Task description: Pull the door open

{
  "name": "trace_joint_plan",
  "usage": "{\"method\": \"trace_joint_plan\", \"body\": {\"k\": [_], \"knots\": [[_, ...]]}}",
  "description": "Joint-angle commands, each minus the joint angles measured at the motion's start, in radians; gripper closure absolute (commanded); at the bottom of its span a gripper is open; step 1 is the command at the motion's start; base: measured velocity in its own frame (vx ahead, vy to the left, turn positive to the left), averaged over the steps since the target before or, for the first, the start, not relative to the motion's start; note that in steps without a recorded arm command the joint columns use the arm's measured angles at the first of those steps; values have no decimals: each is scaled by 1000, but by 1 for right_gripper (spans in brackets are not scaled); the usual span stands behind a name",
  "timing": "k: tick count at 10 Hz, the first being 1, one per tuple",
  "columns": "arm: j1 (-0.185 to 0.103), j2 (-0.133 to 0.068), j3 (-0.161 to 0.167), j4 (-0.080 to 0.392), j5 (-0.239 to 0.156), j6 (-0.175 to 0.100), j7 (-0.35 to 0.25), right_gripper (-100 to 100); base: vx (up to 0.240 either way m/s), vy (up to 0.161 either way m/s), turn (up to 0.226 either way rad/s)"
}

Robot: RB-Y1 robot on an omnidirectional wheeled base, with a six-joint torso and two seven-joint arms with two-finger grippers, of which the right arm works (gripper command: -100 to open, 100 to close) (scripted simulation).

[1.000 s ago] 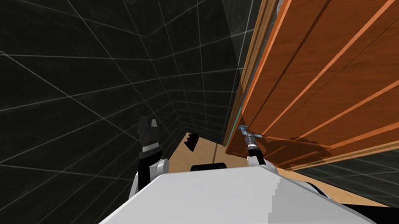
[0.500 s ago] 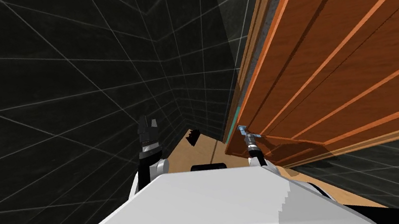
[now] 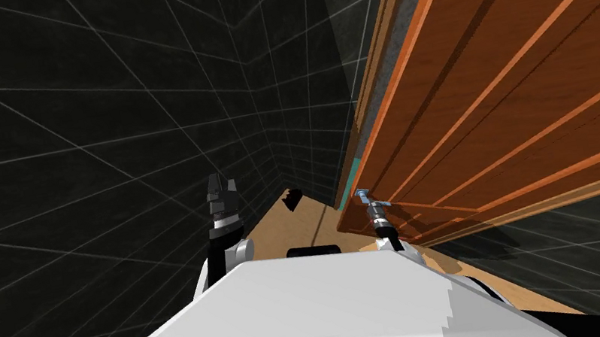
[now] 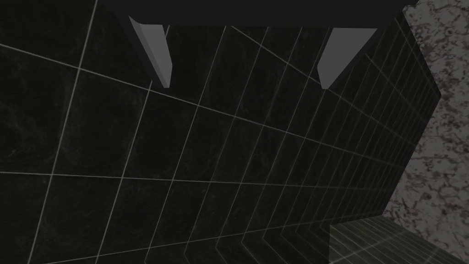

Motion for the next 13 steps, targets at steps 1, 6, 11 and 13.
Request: {"method": "trace_joint_plan", "body": {"k": [1,6,11,13], "knots": [[3,-11,22,9,16,-20,-26,100,-277,-47,113],[30,-37,61,6,49,-59,-77,100,-216,-31,76],[59,-73,111,5,90,-117,-142,100,-225,-70,82],[83,-80,115,-2,97,-131,-153,100,-103,-22,74]]}}
